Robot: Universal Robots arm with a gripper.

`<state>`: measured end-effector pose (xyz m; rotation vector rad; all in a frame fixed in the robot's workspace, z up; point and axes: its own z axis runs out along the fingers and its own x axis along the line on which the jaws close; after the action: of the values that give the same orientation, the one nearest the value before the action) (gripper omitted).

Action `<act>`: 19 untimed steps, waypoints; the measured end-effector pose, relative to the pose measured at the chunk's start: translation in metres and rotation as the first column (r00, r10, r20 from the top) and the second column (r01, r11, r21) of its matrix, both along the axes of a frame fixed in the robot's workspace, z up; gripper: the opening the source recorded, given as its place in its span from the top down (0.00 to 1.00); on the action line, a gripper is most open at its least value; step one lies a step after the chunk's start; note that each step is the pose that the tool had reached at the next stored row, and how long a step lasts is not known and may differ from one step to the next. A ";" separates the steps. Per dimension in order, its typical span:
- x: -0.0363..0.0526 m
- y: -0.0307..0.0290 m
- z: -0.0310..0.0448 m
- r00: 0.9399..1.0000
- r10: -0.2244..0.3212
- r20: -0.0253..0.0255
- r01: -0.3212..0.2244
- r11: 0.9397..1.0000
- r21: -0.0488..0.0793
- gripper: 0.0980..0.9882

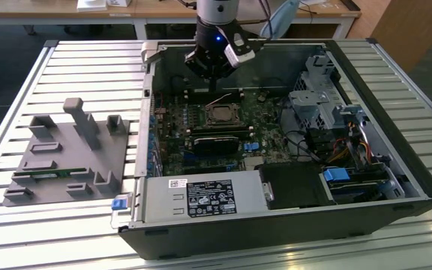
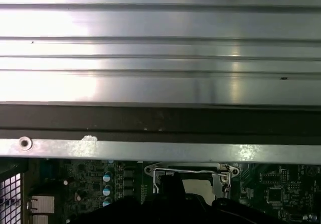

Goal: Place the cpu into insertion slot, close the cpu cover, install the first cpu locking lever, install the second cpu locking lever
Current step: 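Install the first cpu locking lever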

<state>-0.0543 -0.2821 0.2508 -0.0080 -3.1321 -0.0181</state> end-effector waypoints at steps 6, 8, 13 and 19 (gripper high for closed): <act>0.0015 0.0001 -0.0042 1.000 0.000 0.000 0.000 1.000 0.021 0.99; 0.0022 0.0000 -0.0066 1.000 0.006 0.000 -0.006 1.000 0.020 0.99; 0.0058 0.0000 -0.0102 1.000 0.026 0.000 -0.026 0.999 0.020 0.99; 0.0139 0.0002 -0.0129 1.000 0.026 0.000 -0.026 0.999 0.020 0.99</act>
<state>-0.0404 -0.2819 0.2378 0.0330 -3.1312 -0.0494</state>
